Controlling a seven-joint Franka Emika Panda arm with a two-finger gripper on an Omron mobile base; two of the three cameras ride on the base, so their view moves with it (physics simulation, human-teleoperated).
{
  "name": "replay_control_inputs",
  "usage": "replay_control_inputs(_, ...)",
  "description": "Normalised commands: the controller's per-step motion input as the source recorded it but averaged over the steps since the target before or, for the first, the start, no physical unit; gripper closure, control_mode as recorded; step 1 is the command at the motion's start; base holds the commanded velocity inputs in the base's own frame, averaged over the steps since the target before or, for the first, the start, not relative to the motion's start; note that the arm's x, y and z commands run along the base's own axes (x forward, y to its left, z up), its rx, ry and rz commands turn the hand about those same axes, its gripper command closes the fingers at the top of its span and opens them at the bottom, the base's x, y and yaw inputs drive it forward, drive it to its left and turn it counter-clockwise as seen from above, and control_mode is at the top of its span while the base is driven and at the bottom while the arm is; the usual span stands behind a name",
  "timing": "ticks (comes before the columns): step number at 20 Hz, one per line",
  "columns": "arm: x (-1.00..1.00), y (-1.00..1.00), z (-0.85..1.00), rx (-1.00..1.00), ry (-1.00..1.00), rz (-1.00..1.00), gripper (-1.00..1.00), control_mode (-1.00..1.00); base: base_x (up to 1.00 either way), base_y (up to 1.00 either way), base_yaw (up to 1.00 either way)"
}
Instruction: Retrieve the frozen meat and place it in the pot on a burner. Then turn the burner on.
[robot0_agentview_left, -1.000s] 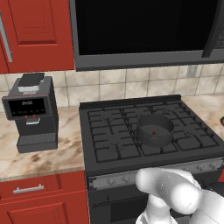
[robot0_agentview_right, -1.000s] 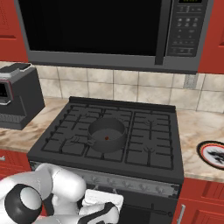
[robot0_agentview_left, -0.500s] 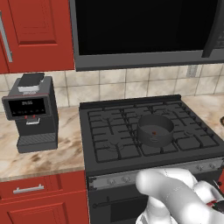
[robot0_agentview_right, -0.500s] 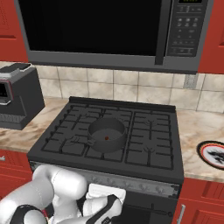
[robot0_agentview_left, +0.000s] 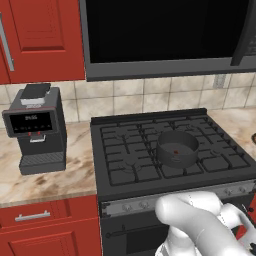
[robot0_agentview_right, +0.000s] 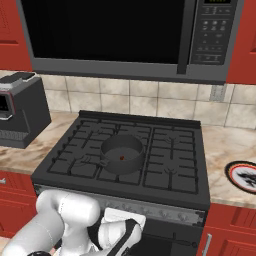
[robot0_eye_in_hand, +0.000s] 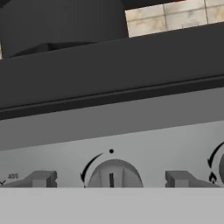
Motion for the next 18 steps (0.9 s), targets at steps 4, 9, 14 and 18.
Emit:
replay_control_inputs(4, 0.12, -0.02, -0.28, 0.00, 0.08, -0.03, -1.00, -1.00, 0.00, 0.00, 0.00)
replay_control_inputs(9, 0.06, -0.03, -0.07, 0.00, 0.01, 0.00, -1.00, -1.00, 0.00, 0.00, 0.00)
replay_control_inputs(14, 0.00, 0.06, 0.00, 0.00, -0.01, 0.00, 1.00, -1.00, 0.00, 0.00, 0.00)
replay_control_inputs(18, 0.00, 0.05, 0.00, 0.00, 0.00, 0.00, 1.00, -1.00, 0.00, 0.00, 0.00)
